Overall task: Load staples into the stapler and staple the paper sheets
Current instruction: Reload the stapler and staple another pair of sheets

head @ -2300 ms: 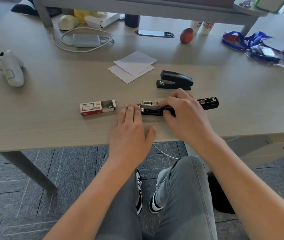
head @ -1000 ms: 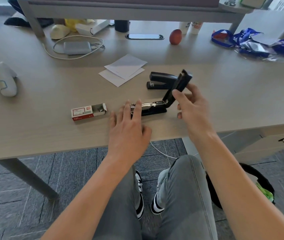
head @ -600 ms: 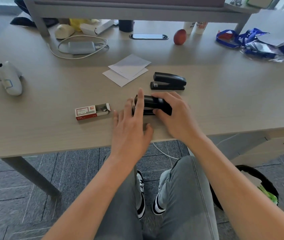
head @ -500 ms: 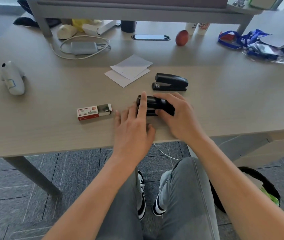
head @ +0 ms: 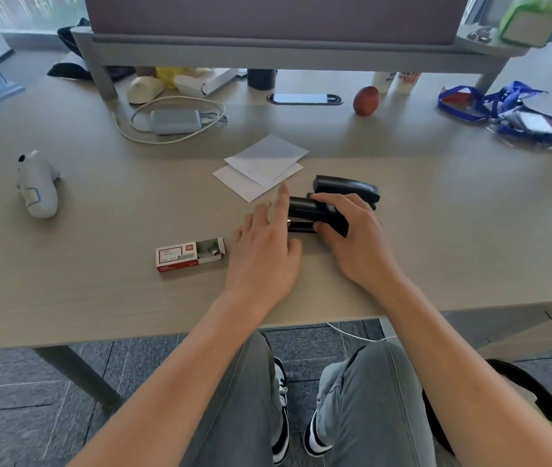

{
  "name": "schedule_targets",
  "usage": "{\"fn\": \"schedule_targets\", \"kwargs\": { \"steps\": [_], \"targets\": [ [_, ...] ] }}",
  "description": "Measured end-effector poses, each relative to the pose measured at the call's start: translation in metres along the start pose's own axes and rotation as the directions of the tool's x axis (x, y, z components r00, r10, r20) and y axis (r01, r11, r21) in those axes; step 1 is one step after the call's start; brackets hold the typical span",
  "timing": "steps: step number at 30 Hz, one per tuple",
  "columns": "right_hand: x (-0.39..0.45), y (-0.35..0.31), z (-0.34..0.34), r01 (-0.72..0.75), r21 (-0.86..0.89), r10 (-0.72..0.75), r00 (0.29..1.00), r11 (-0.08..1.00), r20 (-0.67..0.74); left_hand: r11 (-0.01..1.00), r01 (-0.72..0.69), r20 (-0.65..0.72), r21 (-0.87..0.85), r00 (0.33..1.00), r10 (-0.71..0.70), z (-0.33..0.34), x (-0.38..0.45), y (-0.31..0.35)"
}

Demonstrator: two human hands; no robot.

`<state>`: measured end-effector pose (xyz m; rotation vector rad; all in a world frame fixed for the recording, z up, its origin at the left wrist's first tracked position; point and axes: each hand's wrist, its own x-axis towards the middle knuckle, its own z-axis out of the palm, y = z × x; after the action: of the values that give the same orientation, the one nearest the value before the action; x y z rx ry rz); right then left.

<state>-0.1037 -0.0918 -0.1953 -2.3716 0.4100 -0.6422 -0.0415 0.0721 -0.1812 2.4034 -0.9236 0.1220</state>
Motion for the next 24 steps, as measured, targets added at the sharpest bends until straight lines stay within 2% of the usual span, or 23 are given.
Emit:
{"fn": "schedule_targets", "kwargs": {
  "steps": [3,9,15,20,24],
  "targets": [
    [0.008,0.004,0.003,-0.008,-0.008,0.008,1.0,1.0,-0.014,0.998,0.05,-0.014,-0.03,0.999,-0.051,-0.009,0.03,-0.008],
    [0.008,0.011,0.005,0.002,-0.041,-0.003,0.999,0.999,-0.033,0.981,0.093,0.104,0.168,0.988,-0.112,-0.009,0.111,-0.035],
    [0.01,0.013,0.006,0.01,-0.058,-0.013,0.999,0.998,-0.049,0.974,0.081,0.134,0.213,0.985,-0.111,0.009,0.151,-0.052],
    [0.011,0.012,0.006,-0.002,-0.054,0.0,0.999,0.999,-0.043,0.971,-0.001,0.025,0.241,1.0,-0.005,0.015,0.15,-0.052],
    [0.01,0.012,0.007,-0.005,-0.062,0.002,0.999,0.998,-0.049,0.932,-0.073,0.025,0.354,0.997,0.068,0.017,0.146,-0.044]
  ]
}}
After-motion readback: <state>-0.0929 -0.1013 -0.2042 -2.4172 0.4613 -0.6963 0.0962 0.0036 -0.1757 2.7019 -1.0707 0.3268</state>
